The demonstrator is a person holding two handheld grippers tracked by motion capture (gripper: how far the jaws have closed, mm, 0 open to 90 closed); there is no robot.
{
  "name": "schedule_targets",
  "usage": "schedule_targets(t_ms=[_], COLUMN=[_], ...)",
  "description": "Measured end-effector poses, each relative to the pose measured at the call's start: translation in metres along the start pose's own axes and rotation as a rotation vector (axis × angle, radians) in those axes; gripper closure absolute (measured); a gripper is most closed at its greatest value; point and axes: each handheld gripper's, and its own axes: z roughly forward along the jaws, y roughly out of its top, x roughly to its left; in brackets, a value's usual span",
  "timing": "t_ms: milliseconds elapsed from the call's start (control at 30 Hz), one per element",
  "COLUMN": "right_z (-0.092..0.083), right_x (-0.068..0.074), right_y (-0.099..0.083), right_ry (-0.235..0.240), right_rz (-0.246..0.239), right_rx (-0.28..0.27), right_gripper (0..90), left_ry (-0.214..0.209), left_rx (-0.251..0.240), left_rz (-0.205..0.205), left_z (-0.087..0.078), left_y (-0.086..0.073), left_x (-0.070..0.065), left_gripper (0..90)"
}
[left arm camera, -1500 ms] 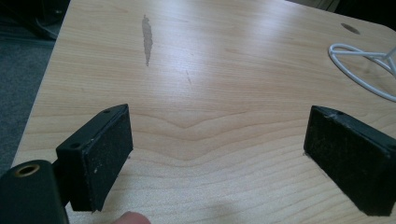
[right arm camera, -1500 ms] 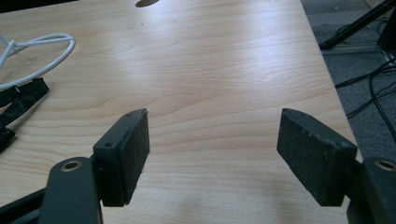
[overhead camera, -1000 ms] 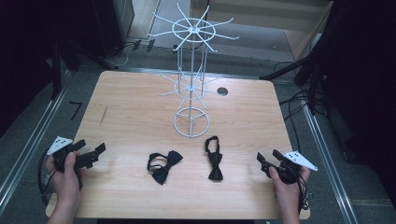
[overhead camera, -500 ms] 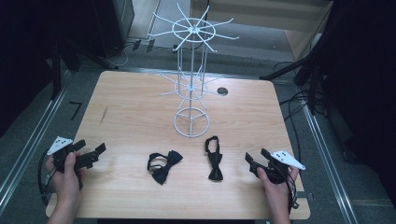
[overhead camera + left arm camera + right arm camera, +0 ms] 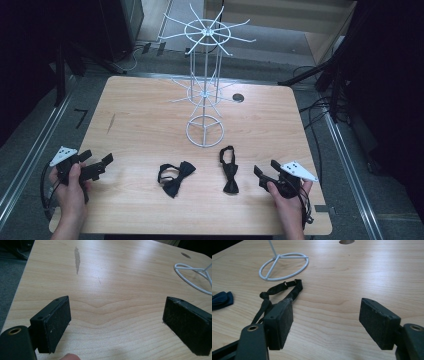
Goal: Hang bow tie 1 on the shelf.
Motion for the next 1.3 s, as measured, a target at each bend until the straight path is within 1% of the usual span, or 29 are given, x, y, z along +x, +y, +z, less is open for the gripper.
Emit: schedule_targets(t_ms=[233,333,467,633,767,867,900,967,1033,1067,1100,1167,1300], right_z=[0.004,0.005,0.007,0.011,0.015,0.017,0.017,0.017,0.018,0.018,0.019,0.020,0.025], right_x=[0.011,0.016,0.023,0.032,0.039,0.044,0.046,0.046,0.048,0.049,0.050,0.053,0.059], right_y=[0.001,0.001,0.000,0.000,0.000,0.000,0.000,0.000,0.001,0.002,0.002,0.003,0.005], right_ry=[0.020,0.023,0.033,0.049,0.064,0.073,0.080,0.103,0.114,0.117,0.117,0.115,0.124], right_rz=[-0.011,-0.028,-0.037,-0.058,-0.063,-0.082,-0.080,-0.070,-0.063,-0.065,-0.082,-0.087,-0.097], right_rx=[0.006,0.009,0.019,0.030,0.042,0.044,0.047,0.042,0.037,0.037,0.033,0.036,0.037], right_gripper=[27.7,27.7,27.7,27.7,27.7,27.7,28.0,30.4,31.3,31.2,31.2,31.0,30.9], left_ry=[0.001,0.000,-0.002,-0.005,-0.009,-0.010,-0.010,-0.010,-0.009,-0.009,-0.009,-0.008,-0.006], left_rx=[-0.001,-0.002,-0.001,-0.001,0.001,-0.004,-0.003,-0.004,-0.008,-0.008,-0.008,-0.006,0.000], left_rz=[0.001,0.000,0.003,0.000,-0.002,0.000,0.000,0.000,-0.002,-0.002,-0.002,-0.003,-0.001], left_z=[0.000,0.000,0.000,0.000,0.000,-0.001,-0.001,-0.001,-0.001,-0.001,-0.001,-0.001,-0.001], left_y=[0.000,0.000,0.000,0.000,0.000,0.000,0.000,-0.001,-0.001,-0.001,-0.001,-0.001,0.000], left_x=[0.000,0.000,0.000,0.000,0.001,0.001,0.001,0.001,0.001,0.001,0.001,0.001,0.001], left_gripper=[8.5,8.4,8.4,8.4,8.5,8.4,8.5,8.4,8.4,8.4,8.4,8.4,8.4])
